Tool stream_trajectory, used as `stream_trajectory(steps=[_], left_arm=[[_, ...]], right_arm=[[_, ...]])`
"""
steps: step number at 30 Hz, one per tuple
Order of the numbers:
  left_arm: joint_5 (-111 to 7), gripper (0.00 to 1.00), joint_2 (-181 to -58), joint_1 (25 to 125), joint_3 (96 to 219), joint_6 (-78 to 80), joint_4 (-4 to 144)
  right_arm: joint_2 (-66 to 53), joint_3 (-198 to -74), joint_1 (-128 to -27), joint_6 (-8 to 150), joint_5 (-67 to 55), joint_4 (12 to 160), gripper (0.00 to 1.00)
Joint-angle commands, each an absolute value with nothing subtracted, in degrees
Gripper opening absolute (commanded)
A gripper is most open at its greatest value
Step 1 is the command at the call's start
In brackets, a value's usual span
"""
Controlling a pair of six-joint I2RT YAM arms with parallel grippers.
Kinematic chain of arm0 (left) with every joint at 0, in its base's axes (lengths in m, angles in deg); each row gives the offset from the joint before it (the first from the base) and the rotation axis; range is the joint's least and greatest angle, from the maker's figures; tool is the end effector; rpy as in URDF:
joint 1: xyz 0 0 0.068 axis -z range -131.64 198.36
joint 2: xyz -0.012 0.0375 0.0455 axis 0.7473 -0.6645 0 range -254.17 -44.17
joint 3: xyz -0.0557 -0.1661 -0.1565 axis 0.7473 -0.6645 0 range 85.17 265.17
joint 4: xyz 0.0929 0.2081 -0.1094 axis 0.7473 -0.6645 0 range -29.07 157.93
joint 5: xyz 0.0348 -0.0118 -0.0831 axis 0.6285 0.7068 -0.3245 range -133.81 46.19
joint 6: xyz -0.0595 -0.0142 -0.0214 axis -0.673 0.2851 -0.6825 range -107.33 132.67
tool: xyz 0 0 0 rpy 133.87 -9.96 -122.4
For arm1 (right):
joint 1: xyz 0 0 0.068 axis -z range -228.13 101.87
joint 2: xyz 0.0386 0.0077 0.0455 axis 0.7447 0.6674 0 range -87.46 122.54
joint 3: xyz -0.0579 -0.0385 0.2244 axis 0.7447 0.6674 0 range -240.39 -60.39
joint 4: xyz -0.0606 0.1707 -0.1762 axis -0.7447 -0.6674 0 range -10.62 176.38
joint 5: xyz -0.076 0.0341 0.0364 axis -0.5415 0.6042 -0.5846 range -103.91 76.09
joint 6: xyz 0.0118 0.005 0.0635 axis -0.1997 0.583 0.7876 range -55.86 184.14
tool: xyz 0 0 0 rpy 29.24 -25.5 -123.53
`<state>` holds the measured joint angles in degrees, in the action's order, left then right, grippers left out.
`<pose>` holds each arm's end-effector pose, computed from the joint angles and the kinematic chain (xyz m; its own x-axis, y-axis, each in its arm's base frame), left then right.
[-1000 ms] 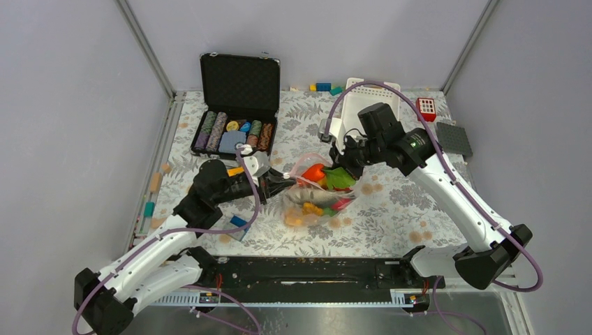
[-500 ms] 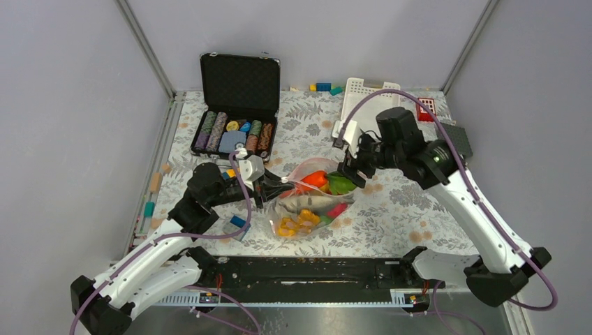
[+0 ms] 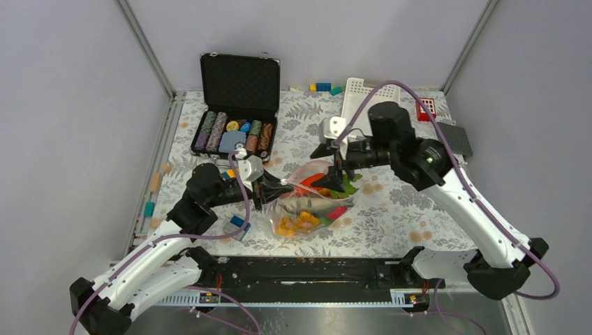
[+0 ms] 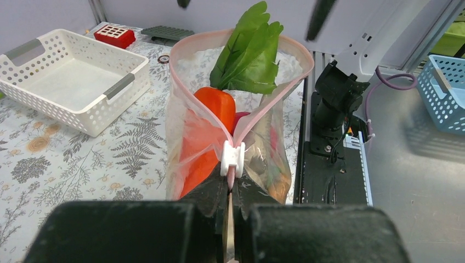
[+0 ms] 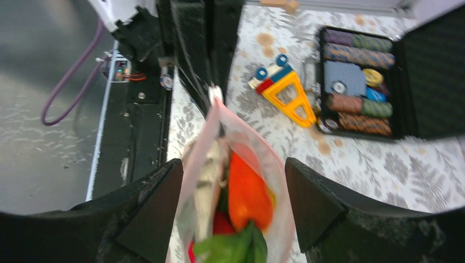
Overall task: Place the food in the zip-top bag and seal the zipper
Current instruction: Zip the zipper food storage bag at the center of the board.
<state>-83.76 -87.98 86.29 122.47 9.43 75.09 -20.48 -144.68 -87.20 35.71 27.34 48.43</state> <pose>0.1471 -0.1557 0.3031 -0.0464 -0.0188 -0.9987 0.9766 0.2092 -0.0493 0.1685 0.1798 0.4081 0.2129 -0.2881 -0.9336 -0.9683 0.0657 -0.2411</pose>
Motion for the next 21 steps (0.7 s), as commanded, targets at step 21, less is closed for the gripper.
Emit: stream_trajectory(steps=[21], left_arm=[[-83.9,0.0,-87.9,86.2,129.7,8.1,72.3]], right_arm=[[1.6,-166.0,-99.8,26.9,29.4,34.2,0.55]])
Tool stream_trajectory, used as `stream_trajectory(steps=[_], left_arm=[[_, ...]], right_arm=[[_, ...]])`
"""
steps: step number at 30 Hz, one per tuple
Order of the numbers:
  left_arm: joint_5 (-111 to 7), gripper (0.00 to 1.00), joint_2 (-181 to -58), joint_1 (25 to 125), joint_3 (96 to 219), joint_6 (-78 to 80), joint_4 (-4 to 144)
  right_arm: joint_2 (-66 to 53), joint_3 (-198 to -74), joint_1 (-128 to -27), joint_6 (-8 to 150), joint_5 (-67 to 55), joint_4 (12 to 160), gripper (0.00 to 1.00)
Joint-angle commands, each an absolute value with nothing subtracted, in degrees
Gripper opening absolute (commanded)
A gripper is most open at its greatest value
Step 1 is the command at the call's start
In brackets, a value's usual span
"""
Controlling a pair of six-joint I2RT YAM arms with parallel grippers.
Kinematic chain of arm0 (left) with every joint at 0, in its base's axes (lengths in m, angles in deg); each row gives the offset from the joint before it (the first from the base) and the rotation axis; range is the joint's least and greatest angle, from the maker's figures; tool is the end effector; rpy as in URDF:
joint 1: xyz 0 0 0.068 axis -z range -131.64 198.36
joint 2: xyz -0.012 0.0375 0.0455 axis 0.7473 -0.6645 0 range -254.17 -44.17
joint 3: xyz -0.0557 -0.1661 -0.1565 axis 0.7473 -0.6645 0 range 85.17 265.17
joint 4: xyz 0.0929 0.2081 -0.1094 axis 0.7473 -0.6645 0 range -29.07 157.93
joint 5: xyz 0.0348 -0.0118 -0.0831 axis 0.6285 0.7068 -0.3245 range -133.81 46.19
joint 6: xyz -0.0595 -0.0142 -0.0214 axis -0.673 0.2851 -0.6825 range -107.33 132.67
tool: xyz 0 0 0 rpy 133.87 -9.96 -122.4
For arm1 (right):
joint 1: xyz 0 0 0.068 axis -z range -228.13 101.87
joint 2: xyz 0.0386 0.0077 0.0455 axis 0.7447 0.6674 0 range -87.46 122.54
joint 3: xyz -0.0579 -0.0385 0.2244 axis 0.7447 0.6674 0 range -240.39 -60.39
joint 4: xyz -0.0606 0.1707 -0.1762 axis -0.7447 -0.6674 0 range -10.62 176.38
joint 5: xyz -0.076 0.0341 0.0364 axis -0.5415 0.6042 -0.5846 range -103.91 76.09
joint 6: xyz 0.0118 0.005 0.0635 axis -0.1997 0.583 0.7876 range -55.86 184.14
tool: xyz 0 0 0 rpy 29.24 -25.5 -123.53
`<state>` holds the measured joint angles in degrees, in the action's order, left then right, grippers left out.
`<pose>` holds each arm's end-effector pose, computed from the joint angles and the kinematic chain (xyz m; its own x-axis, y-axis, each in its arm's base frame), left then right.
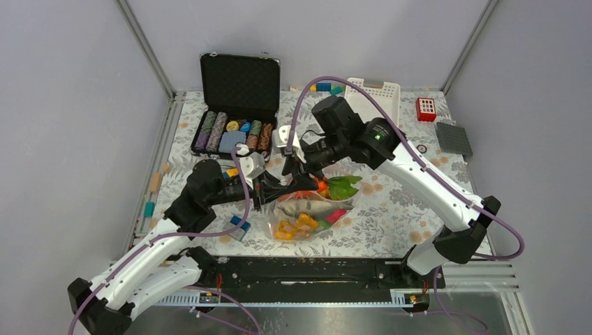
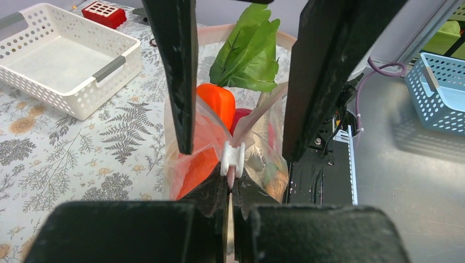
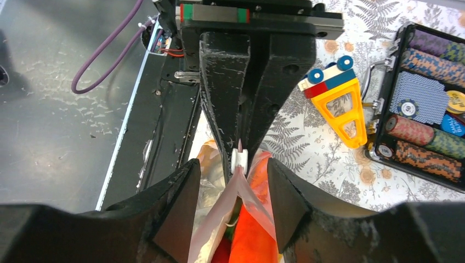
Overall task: Place the food in the zip-top bag and seal the zipper
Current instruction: Zip the zipper food storage bag at the center of the board.
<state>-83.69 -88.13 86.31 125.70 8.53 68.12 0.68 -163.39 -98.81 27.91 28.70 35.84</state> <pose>0.1456 -0.1545 0.3088 -0.1150 0.0194 -0.9932 0.9710 0.2134 -0.1083 0.1734 0.2657 0.3915 0.2442 -0.3882 -0.8886 -0.9588 -0.2336 -0.1615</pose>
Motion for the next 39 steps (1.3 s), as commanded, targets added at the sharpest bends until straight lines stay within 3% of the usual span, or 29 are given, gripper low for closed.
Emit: stream_trajectory(steps=[1,6,11,20,25,29,39], left_arm=[[-83.8,0.0,-88.0,86.2,129.8,8.0,72.2],[-82.5,0.0,-88.4,86.3,130.4,6.6,73.1],[-81.0,0.0,-87.4,86.3,129.9,7.2,72.8],[-75.2,0.0,-81.0,86.3,124.5,6.0,75.7],[-75.1,0.0,-79.6,86.3,123.3,6.0,75.7],[-76.5,0.0,-79.9,86.3,123.3,6.1,75.3],[-71.4,0.0,-78.0,86.3,122.0,7.1,73.4]], right_arm=[[1.9,-166.3,-99.9,27.6,29.3,34.6,0.53],[3.4,-166.7,-100.2,29.7,28.0,34.5,0.45],[3.4,-166.4,-100.2,30.4,25.9,32.1,0.19],[-0.7,-161.2,-100.1,31.8,19.0,31.5,0.15],[-2.7,-159.0,-100.1,35.4,19.3,35.7,0.01],[-3.8,-159.1,-100.1,35.2,21.2,36.2,0.0],[-10.1,-151.3,-99.0,35.8,6.3,34.9,0.0]])
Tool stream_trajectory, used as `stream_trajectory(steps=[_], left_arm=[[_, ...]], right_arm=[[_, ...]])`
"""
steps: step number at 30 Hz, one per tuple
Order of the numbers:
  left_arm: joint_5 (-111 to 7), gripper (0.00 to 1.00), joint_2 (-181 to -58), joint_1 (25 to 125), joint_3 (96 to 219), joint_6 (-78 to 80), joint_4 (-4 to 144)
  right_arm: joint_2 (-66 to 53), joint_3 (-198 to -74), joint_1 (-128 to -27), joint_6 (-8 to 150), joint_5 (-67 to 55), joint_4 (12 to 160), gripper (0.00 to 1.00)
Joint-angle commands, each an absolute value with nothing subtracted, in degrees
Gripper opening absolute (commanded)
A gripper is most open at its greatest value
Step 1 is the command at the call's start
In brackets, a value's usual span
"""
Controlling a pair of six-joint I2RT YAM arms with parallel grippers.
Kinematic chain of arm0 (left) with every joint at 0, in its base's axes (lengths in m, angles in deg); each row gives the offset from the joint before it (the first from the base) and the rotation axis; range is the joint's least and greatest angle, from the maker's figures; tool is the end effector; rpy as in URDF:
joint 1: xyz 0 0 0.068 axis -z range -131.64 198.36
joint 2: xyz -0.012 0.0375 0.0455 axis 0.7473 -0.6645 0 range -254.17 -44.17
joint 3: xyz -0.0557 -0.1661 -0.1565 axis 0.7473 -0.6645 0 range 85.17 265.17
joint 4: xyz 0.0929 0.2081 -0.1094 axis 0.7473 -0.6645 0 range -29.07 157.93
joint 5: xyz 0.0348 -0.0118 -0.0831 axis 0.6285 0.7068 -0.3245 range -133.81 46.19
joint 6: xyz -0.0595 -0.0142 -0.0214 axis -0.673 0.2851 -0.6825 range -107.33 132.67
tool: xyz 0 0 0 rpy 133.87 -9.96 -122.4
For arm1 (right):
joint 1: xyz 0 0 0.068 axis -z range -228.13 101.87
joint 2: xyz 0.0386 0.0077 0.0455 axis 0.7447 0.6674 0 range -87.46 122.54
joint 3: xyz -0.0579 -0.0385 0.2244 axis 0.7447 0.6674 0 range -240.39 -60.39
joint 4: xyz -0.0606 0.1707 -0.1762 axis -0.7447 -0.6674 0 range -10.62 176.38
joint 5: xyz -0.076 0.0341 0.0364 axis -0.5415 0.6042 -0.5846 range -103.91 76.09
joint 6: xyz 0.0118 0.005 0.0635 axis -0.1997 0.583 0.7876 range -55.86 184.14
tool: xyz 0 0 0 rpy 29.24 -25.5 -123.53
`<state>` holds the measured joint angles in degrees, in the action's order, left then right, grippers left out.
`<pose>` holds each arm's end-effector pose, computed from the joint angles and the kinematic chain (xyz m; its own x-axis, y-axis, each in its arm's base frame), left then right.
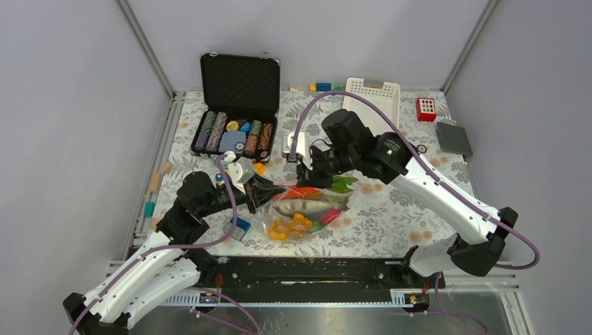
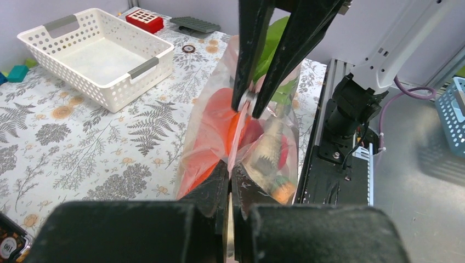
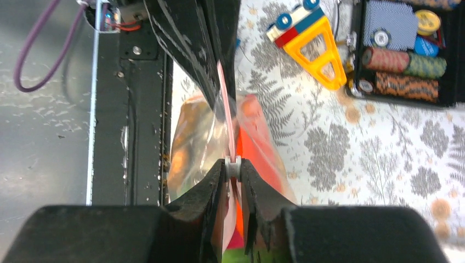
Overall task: Place the food in the zip-top bag and seal the zipper
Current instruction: Zip the zipper food storage bag at the center of the board.
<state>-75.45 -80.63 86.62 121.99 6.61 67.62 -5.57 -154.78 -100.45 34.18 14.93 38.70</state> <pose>0.1342 -0.1395 0.3085 -0.0985 -0.0368 -0.9945 0.9339 0.3417 -0.1051 0.1654 0.2540 0.3773 0.1613 -0.5066 -0.8469 -0.9853 -0.0340 -0.1673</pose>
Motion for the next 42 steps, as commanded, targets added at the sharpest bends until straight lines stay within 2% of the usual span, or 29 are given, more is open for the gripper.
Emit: stream_trajectory(steps=[1,12,25,29,31,34,40,41,42], left_arm=[[-70.7,0.0,-77.9,86.3,122.1,7.3,73.0],[-64.2,0.0,-76.7,86.2,121.3,8.5,69.7],[-58.4,0.0,-75.2,86.2,120.6,9.1,68.9],[-57.8,0.0,-74.4,86.2,120.5,9.4,68.8],[-61.1,0.0,-75.2,86.2,121.3,9.9,68.7],[-67.4,0.0,-76.3,86.2,122.7,10.2,69.6],[-70.1,0.0,-74.6,86.2,124.7,11.3,69.7],[-70.8,0.07,-74.5,86.2,124.8,11.7,69.0],[-71.0,0.35,-74.7,86.2,125.0,11.9,68.2]], right_arm=[[-11.5,-150.0,-98.5,36.6,5.6,35.5,0.0],[-28.6,-133.0,-86.2,44.1,0.4,44.0,0.0],[-36.2,-128.3,-82.2,44.2,-7.1,42.3,0.0],[-36.7,-128.7,-80.6,42.8,-0.4,41.8,0.0],[-35.6,-129.9,-80.5,42.2,8.0,41.6,0.0],[-33.8,-130.3,-80.6,40.9,14.5,41.7,0.0],[-32.3,-130.8,-80.6,38.8,15.9,41.3,0.0],[-32.5,-130.7,-80.6,38.8,16.5,41.5,0.0],[-32.7,-130.3,-80.5,38.8,17.2,41.9,0.0]])
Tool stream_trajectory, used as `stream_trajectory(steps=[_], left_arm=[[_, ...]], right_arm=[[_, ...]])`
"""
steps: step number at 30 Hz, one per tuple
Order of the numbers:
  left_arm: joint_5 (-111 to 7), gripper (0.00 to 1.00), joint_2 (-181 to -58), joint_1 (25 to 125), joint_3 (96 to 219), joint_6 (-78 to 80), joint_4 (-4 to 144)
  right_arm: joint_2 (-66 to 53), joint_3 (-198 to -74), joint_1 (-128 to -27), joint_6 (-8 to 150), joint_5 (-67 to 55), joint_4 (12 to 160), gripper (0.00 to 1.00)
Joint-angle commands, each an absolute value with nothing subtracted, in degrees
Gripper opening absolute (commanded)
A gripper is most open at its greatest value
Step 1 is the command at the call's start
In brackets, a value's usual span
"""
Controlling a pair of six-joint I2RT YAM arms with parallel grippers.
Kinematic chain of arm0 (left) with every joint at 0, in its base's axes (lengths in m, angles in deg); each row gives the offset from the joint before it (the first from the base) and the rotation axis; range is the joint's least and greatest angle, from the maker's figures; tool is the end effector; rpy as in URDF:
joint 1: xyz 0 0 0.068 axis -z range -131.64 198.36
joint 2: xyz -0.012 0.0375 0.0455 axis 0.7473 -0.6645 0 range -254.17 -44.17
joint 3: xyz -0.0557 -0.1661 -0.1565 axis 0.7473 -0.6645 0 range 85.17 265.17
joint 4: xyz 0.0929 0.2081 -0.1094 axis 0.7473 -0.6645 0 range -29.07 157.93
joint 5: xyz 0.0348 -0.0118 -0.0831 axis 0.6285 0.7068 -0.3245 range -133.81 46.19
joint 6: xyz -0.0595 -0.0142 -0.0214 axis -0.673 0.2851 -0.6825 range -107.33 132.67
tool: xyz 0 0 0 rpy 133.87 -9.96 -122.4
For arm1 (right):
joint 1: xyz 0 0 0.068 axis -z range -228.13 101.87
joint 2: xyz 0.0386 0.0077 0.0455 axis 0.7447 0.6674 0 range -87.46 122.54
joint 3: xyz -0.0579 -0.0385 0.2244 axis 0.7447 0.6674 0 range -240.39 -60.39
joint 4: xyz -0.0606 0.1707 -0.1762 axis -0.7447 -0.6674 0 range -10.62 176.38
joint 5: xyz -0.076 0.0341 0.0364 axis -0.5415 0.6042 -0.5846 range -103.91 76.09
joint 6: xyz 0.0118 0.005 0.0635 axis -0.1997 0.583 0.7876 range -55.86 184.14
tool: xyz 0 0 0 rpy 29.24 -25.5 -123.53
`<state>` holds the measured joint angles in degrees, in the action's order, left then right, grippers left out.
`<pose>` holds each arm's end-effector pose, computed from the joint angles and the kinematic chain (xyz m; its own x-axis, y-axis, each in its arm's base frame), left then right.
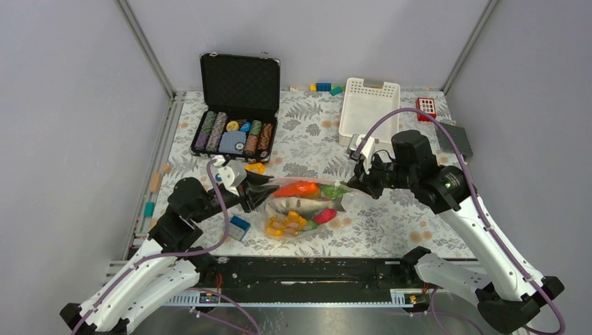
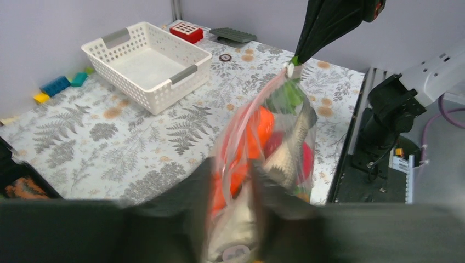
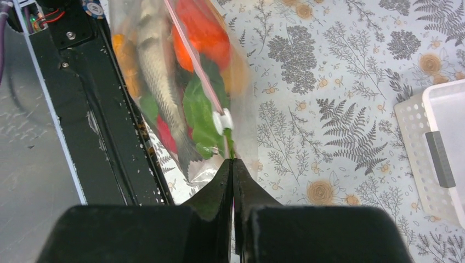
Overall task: Place the food in the zip-top bag and seal the zipper
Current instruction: Zip the zipper food storage bag at the center of the board, then unzip the zipper food storage bag at the center of the board.
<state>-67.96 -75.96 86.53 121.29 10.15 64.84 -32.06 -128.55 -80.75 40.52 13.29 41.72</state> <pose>0.1286 -0.1273 0.3120 -0.0220 -0.0337 -0.9992 0.8854 0.4635 -0.0351 0.1645 0.1327 0.3461 -0.0849 -0.4773 -0.8746 -0.9170 0.3807 -0.1188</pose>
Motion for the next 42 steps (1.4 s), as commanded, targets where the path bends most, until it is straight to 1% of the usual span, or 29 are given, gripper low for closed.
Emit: stream_trajectory(steps=[1,2,3,4,7,11,12,15,17,20,26,29,32,36,37,39,42], left_arm=[[-70.5,0.56,-75.0,86.2,125.5,11.6,67.5],[-69.8,0.8,-75.4,86.2,126.5,11.2,66.0],[-69.5,0.96,-75.8,86.2,127.3,11.4,64.9],[-69.2,0.98,-76.2,86.2,128.4,11.8,63.7],[-70.0,0.99,-77.6,86.2,133.0,14.6,61.0],[-76.5,0.99,-82.2,86.2,141.4,21.9,59.4],[-79.1,0.99,-84.3,86.2,144.0,23.6,58.0],[-94.7,0.99,-92.1,86.3,152.0,35.6,47.7],[-99.1,0.99,-97.7,86.7,156.8,42.7,39.9],[-97.4,0.99,-105.3,88.5,164.1,52.1,28.5],[-86.3,0.99,-117.8,96.1,173.0,62.2,19.5],[-85.2,0.99,-124.1,97.4,177.2,63.7,15.8],[-85.5,0.99,-127.4,97.5,180.2,62.3,13.0],[-86.5,0.99,-126.4,97.5,178.2,63.3,12.8],[-85.5,0.99,-125.4,97.4,177.3,61.2,14.2],[-82.4,0.99,-121.7,97.4,173.1,51.7,23.5],[-74.6,0.99,-112.5,97.4,159.8,36.0,43.5]], right_arm=[[-33.0,-129.8,-80.6,38.9,18.2,42.6,0.0],[-33.4,-129.1,-80.6,38.9,19.4,43.4,0.0],[-33.7,-128.6,-80.5,38.6,21.2,43.9,0.0],[-33.6,-128.4,-80.5,38.2,22.9,43.9,0.0],[-33.0,-128.7,-80.5,38.2,25.8,44.3,0.0],[-32.1,-129.0,-80.5,38.3,26.9,44.9,0.0],[-31.9,-128.9,-80.5,38.4,27.3,45.3,0.0],[-31.6,-128.8,-80.6,38.9,28.7,46.4,0.0],[-31.3,-128.8,-80.6,39.1,29.4,46.5,0.0],[-31.2,-128.6,-80.5,39.2,30.6,46.6,0.0],[-30.6,-128.9,-81.0,40.1,34.7,48.2,0.0],[-29.3,-129.9,-81.6,40.5,34.4,47.5,0.0],[-28.2,-130.3,-82.7,41.9,33.3,48.2,0.0],[-28.1,-128.9,-84.1,47.4,26.3,53.5,0.0],[-28.4,-128.4,-84.2,49.5,24.2,55.3,0.0],[-29.2,-126.7,-84.4,54.0,21.2,59.2,0.0],[-30.9,-124.8,-86.1,59.4,17.0,63.1,0.0]])
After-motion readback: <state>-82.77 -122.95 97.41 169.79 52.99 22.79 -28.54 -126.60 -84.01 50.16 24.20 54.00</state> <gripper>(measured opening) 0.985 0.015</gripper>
